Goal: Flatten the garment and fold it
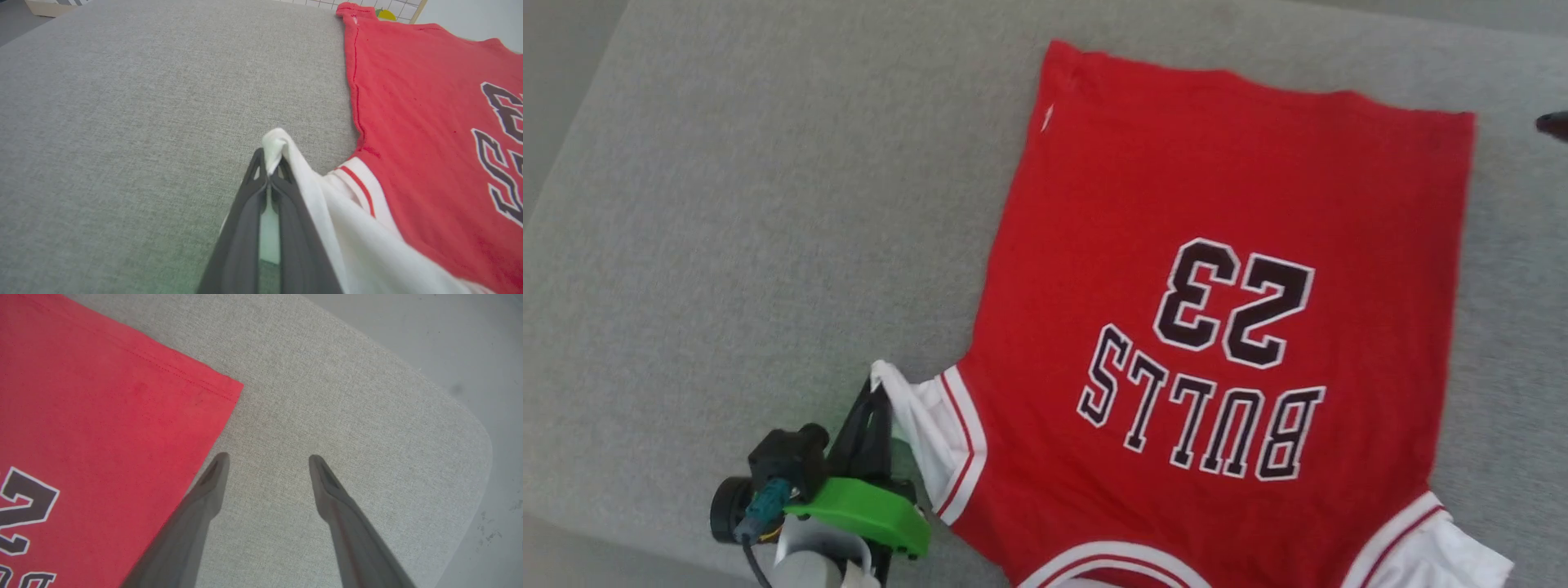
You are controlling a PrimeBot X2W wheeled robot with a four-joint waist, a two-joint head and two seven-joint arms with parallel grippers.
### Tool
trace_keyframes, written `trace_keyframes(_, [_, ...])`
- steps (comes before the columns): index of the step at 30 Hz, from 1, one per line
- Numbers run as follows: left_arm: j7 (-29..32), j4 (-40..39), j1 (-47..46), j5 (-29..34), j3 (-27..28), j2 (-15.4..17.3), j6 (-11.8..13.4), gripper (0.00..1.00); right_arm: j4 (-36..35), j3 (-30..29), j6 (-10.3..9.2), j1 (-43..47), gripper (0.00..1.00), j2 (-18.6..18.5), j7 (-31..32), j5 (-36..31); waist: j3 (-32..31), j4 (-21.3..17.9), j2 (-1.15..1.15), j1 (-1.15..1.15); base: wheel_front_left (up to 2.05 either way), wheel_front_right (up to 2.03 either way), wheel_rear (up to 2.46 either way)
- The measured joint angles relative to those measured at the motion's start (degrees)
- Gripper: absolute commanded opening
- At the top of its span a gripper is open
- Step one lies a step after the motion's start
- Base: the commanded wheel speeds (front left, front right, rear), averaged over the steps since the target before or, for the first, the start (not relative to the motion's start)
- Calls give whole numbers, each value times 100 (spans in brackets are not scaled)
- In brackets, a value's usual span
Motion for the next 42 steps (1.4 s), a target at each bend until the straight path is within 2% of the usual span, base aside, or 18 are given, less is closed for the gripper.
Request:
trace_keyframes(8, [-1, -76, -186, 127, -48, -144, -56, 0, 612, 57, 0, -89, 100, 131, -219, -205, 642, 443, 0, 1, 0, 0, 0])
trace_keyframes(13, [-27, -90, -207, 207, 27, -172, -104, 0, 666, 113, -1, -124, 100, 89, -345, -186, 877, 616, 0, 0, 0, 0, 0])
trace_keyframes(14, [-27, -91, -213, 224, 48, -179, -105, 0, 666, 134, -1, -152, 31, 80, -345, -170, 901, 637, 0, 0, 0, 0, 0])
trace_keyframes(15, [-27, -89, -219, 229, 60, -183, -108, 0, 664, 181, -1, -177, 0, 71, -350, -157, 913, 649, 0, 0, 0, 0, 0])
trace_keyframes(23, [-26, 37, -218, 281, 174, -191, -155, 0, 769, 581, -1, -219, 0, 165, -622, -38, 742, 587, 0, 0, 0, 0, 0])
trace_keyframes(29, [-18, 126, -29, 403, 372, -187, -156, 0, 866, 909, 0, -127, 0, 224, -983, 225, 375, 463, 0, 0, 0, 0, 0])
trace_keyframes(32, [-16, 151, 118, 436, 463, -169, -156, 0, 694, 1113, 0, -59, 0, 159, -1214, 446, 144, 375, 0, 0, 0, 0, 0])
trace_keyframes(37, [-16, 202, 384, 446, 609, -97, -156, 0, -21, 1559, 0, 105, 0, -130, -1647, 989, -241, 174, 0, 0, 0, 0, 0])
trace_keyframes(42, [-16, 240, 609, 452, 768, -2, -148, 0, -1007, 2118, 0, 495, 0, -802, -2019, 1419, -601, -106, 0, 0, 0, 0, 0])
